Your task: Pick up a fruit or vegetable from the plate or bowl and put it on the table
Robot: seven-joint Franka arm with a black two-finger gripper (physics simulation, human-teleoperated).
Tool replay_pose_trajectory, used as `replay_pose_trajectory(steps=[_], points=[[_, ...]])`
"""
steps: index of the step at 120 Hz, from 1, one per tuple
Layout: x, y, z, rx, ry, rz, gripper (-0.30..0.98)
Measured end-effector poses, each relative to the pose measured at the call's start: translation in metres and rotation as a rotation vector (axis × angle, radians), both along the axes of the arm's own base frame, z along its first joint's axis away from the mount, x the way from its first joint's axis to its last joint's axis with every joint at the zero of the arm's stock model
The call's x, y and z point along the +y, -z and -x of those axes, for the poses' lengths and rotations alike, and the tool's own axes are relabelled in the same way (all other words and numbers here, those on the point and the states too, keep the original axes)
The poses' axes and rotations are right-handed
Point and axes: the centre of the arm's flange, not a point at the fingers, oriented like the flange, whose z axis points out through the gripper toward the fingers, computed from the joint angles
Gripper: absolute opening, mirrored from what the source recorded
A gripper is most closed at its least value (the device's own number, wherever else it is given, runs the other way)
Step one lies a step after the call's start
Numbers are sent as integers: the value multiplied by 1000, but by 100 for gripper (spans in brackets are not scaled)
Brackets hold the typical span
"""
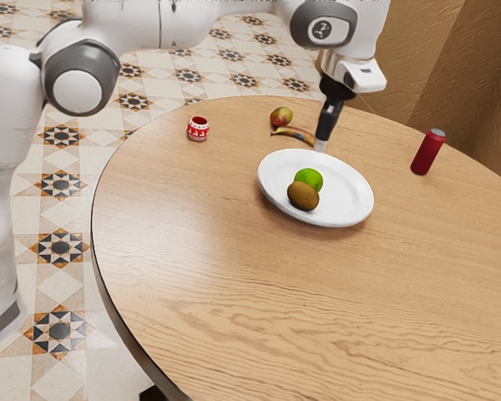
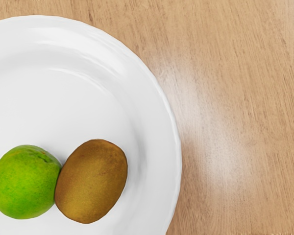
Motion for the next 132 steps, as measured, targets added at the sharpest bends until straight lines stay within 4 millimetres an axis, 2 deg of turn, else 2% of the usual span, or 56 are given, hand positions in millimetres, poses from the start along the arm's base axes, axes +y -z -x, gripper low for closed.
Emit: replay_pose_trajectory(steps=[10, 17, 25, 30, 50, 66, 82, 92, 104, 119, 132], points=[[2, 14, -7, 18, 52, -5, 69], [7, 35, -18, 42, 79, -5, 69], [10, 71, -34, 80, 111, 1, 69], [11, 81, -39, 87, 130, 1, 68], [11, 88, -45, 71, 195, -6, 69], [13, 109, -56, 73, 241, -14, 68], [23, 111, -56, 71, 283, -26, 69], [25, 124, -55, 93, 312, -27, 69], [37, 137, -54, 118, 324, -33, 69], [38, 155, -50, 145, 353, -31, 68], [45, 161, -50, 147, 366, -35, 69]])
